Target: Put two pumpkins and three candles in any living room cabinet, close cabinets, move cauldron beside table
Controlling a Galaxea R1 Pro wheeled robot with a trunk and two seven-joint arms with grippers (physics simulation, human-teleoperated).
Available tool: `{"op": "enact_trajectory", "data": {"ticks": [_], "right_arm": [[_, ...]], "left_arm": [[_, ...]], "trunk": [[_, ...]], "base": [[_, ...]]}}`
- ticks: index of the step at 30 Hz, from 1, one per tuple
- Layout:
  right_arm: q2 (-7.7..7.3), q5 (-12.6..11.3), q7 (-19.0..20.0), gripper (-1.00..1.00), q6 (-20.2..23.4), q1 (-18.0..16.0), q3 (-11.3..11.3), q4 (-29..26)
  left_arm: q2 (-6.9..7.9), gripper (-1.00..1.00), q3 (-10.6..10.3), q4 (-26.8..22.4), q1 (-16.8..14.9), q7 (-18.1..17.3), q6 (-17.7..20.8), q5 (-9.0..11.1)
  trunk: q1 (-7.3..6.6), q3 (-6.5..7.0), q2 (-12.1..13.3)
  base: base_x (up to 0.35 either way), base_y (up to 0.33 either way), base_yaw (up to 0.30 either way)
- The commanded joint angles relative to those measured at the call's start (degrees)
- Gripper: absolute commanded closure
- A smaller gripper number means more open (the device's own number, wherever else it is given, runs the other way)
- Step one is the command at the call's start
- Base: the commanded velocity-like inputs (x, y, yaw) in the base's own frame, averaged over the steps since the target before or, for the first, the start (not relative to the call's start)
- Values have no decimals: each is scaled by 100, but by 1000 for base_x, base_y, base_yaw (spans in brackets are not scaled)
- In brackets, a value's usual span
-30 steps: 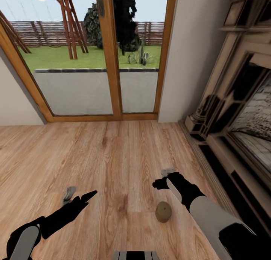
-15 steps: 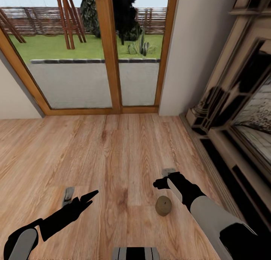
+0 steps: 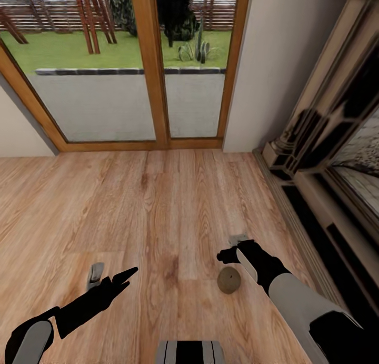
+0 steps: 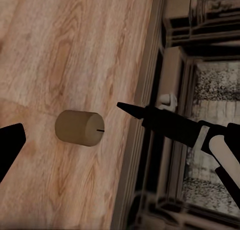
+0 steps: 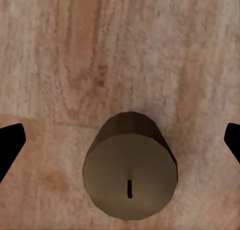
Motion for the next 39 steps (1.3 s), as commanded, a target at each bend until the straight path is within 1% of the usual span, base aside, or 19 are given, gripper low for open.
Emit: {"op": "enact_trajectory", "data": {"ticks": [1, 6, 14, 19, 39], "right_arm": [[-13, -30, -18, -100, 22, -6, 27, -6], [-63, -34, -13, -100, 21, -8, 26, -6], [-81, -35, -9, -100, 21, -9, 26, -13], [-88, -36, -9, -100, 22, -9, 26, -16], [-100, -36, -2, -100, 23, -9, 26, -39]], "left_arm": [[-2, -100, 9, 0, -3, -31, 30, -18], [-4, -100, 9, 7, -3, -32, 29, -23], [-1, -100, 9, 9, -3, -32, 27, -32], [-4, -100, 9, 13, -3, -32, 23, -27], [-5, -100, 9, 18, -3, -27, 22, -37]], "trunk": [[1, -27, -3], [14, -137, -10], [35, -315, -21], [35, -315, -21], [86, -758, -47]], "base": [[0, 0, 0], [0, 0, 0], [0, 0, 0], [0, 0, 0], [0, 0, 0]]}}
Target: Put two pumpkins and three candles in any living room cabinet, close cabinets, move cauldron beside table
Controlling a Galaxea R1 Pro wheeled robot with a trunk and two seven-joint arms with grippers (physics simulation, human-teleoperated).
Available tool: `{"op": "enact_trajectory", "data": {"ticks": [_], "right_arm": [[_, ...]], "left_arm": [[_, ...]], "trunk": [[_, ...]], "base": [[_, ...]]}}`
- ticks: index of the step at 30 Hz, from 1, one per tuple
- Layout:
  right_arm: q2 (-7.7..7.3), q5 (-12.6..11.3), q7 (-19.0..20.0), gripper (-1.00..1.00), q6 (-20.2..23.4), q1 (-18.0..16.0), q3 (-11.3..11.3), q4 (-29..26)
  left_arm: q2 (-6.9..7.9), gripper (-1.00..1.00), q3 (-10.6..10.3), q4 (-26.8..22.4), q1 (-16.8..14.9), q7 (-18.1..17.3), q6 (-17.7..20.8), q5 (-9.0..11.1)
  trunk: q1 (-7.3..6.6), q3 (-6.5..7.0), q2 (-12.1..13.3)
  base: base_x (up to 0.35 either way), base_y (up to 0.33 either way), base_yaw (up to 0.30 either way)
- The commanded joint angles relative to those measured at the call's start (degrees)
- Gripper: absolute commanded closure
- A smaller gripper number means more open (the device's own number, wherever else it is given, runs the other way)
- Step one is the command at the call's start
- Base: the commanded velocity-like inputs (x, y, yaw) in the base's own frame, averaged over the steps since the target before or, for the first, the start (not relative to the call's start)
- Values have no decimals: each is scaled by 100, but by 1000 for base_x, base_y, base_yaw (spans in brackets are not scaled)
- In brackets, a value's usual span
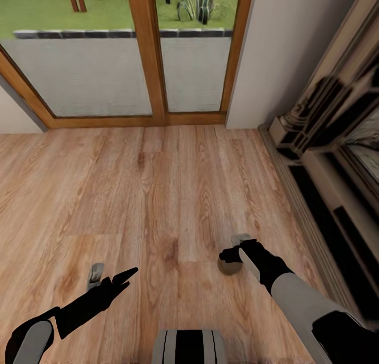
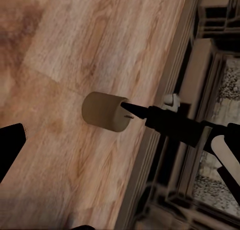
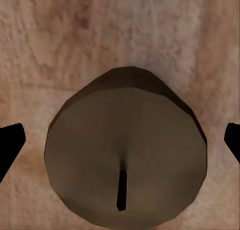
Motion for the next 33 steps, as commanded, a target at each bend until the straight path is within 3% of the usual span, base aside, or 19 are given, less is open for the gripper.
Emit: {"op": "enact_trajectory", "data": {"ticks": [1, 18, 21, 22, 33], "right_arm": [[-4, -29, -16, -100, 24, -3, 26, -9], [-13, -29, -7, -100, 29, -3, 26, -44], [-13, -29, -8, -100, 29, -3, 26, -44], [-13, -29, -9, 100, 31, -3, 26, -44], [-108, -29, 7, 100, 64, -11, 26, -89]], "left_arm": [[-1, -100, 9, 0, -3, -30, 30, -17], [-1, -100, 9, 0, -3, -9, 13, -39], [-1, -100, 9, 0, -3, -9, 11, -35], [-1, -100, 9, 0, -3, -11, 10, -32], [-8, -100, 1, 50, -3, -19, -34, -37]], "trunk": [[1, -26, -3], [45, -403, -26], [45, -403, -26], [45, -403, -26], [45, -403, -26]], "base": [[0, 0, 0], [0, 0, 0], [0, 0, 0], [0, 0, 0], [0, 0, 0]]}}
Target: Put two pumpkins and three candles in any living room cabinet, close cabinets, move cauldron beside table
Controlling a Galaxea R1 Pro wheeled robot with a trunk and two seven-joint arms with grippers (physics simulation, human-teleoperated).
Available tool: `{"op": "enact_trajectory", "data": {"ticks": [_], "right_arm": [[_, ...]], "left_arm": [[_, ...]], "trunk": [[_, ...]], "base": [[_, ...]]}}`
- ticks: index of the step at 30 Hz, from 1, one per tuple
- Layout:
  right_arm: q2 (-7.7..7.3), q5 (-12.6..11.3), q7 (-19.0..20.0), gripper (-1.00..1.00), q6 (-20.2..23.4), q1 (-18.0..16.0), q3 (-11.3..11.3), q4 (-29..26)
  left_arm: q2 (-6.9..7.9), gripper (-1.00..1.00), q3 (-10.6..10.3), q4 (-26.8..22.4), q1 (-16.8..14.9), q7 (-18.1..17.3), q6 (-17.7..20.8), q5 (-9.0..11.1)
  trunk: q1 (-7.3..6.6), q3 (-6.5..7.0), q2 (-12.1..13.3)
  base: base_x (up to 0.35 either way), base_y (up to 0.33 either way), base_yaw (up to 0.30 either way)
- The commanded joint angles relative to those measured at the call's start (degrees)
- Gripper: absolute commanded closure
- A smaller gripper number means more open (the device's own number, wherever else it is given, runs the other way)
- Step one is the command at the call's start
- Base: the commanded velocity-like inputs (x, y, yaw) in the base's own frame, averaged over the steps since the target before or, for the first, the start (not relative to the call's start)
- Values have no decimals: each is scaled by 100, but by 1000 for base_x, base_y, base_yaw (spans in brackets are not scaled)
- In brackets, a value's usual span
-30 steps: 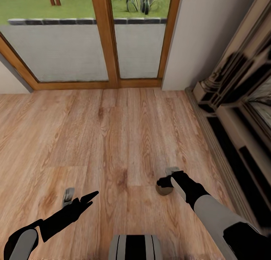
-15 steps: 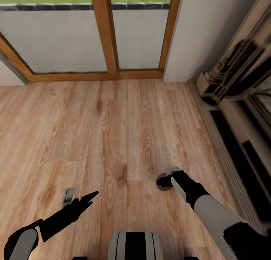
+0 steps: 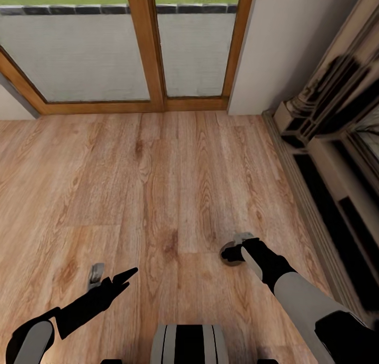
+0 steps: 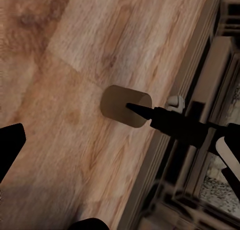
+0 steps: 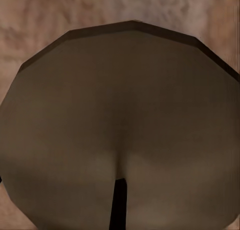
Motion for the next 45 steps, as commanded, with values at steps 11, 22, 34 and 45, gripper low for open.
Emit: {"op": "enact_trajectory", "data": {"ticks": [11, 22, 34, 45], "right_arm": [[-25, -45, -6, 100, 23, 1, 40, -36], [-39, -45, -1, 100, 226, 124, 38, -946], [-164, -114, 15, 100, 749, 602, 47, -2364], [-188, -87, -3, 100, 1644, 2201, 49, -5588]], "left_arm": [[-29, -100, -3, 138, 90, -14, -124, -46], [-6, -100, 17, 195, 158, 11, -154, -44], [2, -100, 382, 196, 314, 25, -296, -59], [-5, -100, 771, 197, 619, 33, -768, -62]], "trunk": [[-19, 152, 8], [-47, 395, 23], [-78, 661, 39], [-107, 905, 54]], "base": [[0, 0, 0], [0, 0, 0], [0, 0, 156], [0, 0, 289]]}}
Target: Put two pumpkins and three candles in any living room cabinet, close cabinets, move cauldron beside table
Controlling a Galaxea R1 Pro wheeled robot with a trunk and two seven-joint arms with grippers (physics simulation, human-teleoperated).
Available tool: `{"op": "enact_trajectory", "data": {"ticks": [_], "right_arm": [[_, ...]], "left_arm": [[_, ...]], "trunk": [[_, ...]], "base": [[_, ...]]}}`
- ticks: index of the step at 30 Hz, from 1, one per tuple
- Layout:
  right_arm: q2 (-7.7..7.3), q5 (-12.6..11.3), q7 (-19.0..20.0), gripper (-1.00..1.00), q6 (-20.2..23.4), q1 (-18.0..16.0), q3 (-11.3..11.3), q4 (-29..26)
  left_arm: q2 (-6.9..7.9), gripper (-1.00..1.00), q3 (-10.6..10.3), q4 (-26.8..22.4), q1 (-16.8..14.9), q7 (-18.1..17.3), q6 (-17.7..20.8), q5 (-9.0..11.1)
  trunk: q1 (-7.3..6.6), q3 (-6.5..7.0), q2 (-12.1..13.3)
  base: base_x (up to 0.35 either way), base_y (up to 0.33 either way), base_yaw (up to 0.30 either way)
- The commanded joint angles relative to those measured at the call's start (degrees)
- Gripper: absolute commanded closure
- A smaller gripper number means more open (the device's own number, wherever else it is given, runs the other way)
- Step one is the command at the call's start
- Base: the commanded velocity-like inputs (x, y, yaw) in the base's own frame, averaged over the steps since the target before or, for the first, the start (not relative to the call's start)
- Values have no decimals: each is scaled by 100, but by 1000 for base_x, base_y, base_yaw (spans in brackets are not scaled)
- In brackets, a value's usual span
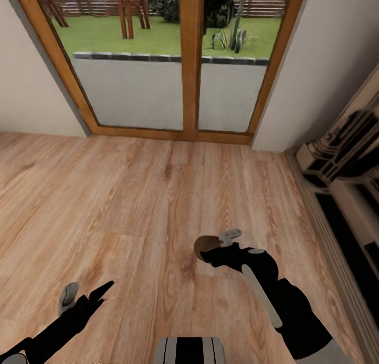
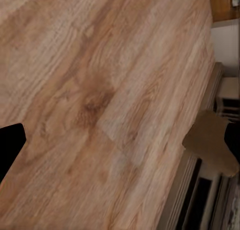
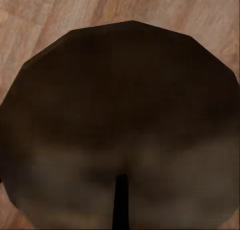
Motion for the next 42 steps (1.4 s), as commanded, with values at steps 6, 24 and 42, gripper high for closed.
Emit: {"op": "enact_trajectory", "data": {"ticks": [6, 24, 42], "right_arm": [[-2, -3, -19, 100, 109, 359, 48, -642], [-2, 7, -20, 100, 130, 415, 80, -742], [-2, 10, -30, 100, 153, 426, 96, -743]], "left_arm": [[-5, -100, 30, 14, 24, 4, 2, 0], [-4, -100, 39, 36, 28, 16, -2, 2], [1, -100, 42, 112, 28, 22, -11, -1]], "trunk": [[-16, 131, 7], [-62, 529, 31], [-108, 897, 55]], "base": [[0, 0, 297], [0, 0, 299], [0, 0, 293]]}}
